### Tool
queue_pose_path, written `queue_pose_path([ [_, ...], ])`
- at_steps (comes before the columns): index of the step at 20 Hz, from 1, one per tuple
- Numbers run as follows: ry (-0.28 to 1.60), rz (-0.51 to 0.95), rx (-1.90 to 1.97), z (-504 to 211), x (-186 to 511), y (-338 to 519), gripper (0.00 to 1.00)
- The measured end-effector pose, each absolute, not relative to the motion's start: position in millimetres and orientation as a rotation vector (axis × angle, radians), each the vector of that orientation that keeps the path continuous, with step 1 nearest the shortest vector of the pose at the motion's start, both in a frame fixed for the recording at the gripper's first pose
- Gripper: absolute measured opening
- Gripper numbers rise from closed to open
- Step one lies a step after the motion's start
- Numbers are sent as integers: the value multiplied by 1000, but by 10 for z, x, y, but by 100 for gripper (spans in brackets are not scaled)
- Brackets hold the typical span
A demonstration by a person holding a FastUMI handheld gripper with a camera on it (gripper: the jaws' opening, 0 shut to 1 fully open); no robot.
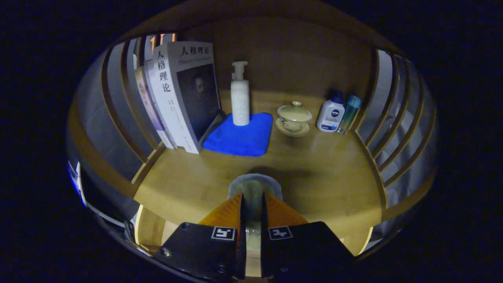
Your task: Pull open the drawer, take out the items inside it, and place them on the countertop above the cabinet.
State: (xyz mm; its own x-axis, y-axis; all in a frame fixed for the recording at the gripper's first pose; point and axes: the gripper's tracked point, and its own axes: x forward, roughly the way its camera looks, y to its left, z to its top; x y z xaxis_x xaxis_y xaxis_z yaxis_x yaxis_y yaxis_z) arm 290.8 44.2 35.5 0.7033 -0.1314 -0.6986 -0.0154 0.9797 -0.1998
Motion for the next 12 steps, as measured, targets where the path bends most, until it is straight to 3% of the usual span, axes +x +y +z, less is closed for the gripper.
queue_pose_path([
  [12,684,-70,-243,229,2983,424,26],
])
